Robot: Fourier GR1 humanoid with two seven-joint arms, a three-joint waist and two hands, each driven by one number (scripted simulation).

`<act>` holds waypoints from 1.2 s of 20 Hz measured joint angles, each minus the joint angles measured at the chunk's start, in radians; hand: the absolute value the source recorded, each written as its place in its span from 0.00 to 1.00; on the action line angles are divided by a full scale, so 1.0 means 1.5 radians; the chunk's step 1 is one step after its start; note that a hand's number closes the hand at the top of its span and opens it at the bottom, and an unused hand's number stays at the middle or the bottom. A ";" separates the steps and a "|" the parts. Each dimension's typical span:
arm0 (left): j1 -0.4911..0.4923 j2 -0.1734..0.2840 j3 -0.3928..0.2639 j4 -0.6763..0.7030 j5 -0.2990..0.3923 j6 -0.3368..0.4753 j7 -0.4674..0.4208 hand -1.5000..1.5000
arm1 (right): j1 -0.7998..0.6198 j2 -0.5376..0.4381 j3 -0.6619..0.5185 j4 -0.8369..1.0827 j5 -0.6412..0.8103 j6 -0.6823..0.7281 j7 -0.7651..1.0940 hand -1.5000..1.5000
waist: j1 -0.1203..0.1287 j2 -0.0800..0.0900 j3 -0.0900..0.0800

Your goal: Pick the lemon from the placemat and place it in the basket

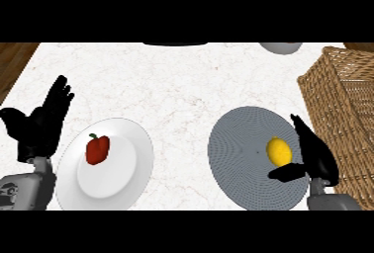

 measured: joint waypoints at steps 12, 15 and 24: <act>0.012 -0.015 0.008 0.010 -0.011 -0.011 -0.029 0.50 | -0.018 -0.004 0.018 0.044 0.013 0.047 -0.037 1.00 | 0.001 -0.008 -0.010; 0.005 -0.015 0.009 0.006 -0.014 -0.009 -0.016 0.50 | -0.016 -0.001 0.021 0.043 0.005 0.055 -0.054 1.00 | -0.001 -0.009 -0.012; 0.005 -0.018 0.013 0.006 -0.014 -0.010 -0.016 0.50 | 0.019 0.005 0.023 0.038 -0.010 0.048 -0.119 1.00 | -0.003 -0.013 -0.017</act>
